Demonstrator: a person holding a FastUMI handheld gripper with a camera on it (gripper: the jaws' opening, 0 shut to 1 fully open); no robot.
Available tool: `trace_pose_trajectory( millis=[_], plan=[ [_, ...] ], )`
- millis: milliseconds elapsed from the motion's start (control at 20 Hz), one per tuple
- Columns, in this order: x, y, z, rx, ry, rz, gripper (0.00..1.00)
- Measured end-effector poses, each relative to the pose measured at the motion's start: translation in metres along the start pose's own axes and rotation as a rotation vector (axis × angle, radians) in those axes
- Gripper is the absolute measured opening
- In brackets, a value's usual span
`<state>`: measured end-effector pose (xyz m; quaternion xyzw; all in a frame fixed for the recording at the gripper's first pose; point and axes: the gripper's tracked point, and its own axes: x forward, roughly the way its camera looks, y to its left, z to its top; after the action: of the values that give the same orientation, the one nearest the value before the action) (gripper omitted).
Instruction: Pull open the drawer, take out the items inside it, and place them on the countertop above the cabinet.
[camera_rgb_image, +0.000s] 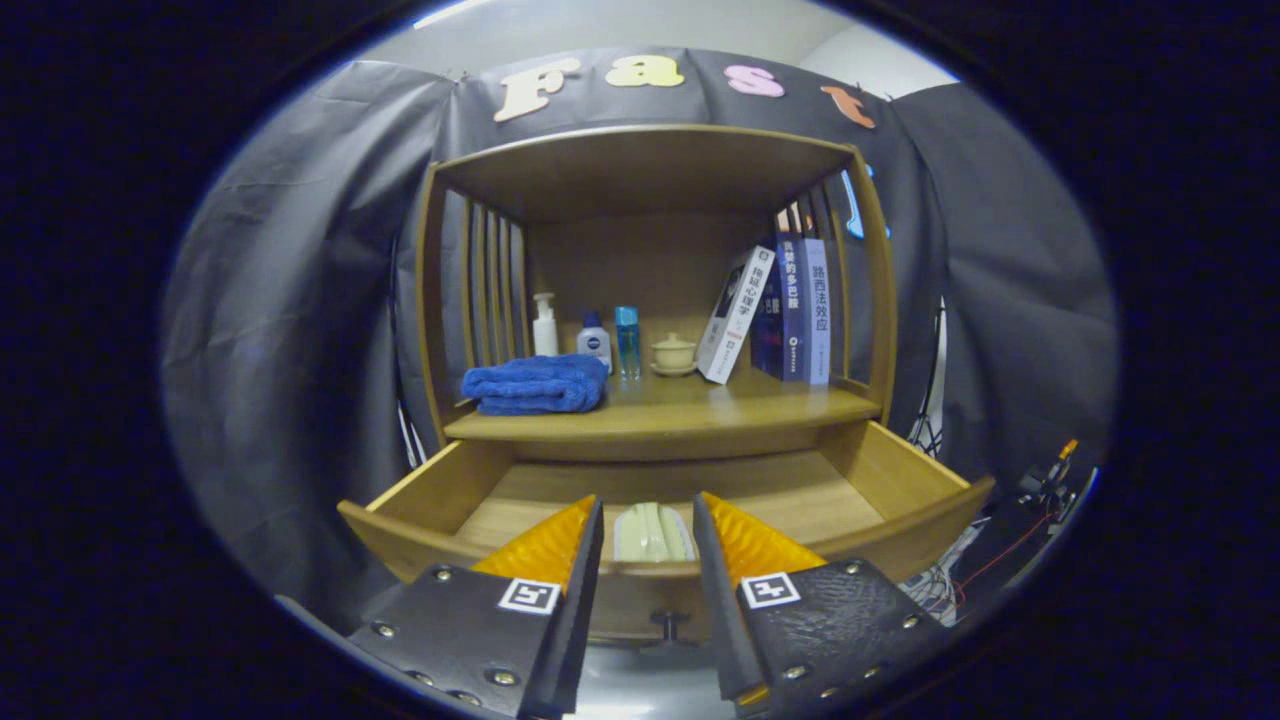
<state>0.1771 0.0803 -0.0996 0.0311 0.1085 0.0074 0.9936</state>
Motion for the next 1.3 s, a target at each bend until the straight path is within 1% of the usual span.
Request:
trace_pose_trajectory(
  millis=[300, 400, 500, 550, 600, 750, 900, 950, 1000, 1050, 1150, 1200, 1250, 1300],
  plan=[
    [0.065, 0.017, -0.016, -0.011, 0.23, 0.017, 0.52],
    [0.083, 0.016, -0.035, -0.03, 0.348, -0.002, 0.52],
    [0.089, 0.018, -0.055, -0.004, 0.488, 0.004, 0.52],
    [0.092, 0.02, -0.062, 0.01, 0.518, 0.013, 0.52],
    [0.105, 0.018, -0.076, 0.019, 0.539, 0.005, 0.52],
    [0.109, 0.012, -0.073, 0.02, 0.556, -0.021, 0.52],
    [0.109, -0.004, -0.095, -0.048, 0.659, -0.052, 0.52],
    [0.115, -0.005, -0.105, -0.076, 0.693, -0.045, 0.52],
    [0.104, -0.003, -0.109, -0.109, 0.696, -0.029, 0.37],
    [0.112, -0.003, -0.103, -0.109, 0.67, -0.03, 0.23],
    [0.109, -0.003, -0.104, -0.1, 0.671, -0.034, 0.23],
    [0.111, 0.001, -0.104, -0.098, 0.663, -0.02, 0.23],
    [0.108, 0.002, -0.105, -0.103, 0.665, -0.017, 0.12],
    [0.107, -0.001, -0.1, -0.111, 0.659, -0.024, 0.12]
  ],
)
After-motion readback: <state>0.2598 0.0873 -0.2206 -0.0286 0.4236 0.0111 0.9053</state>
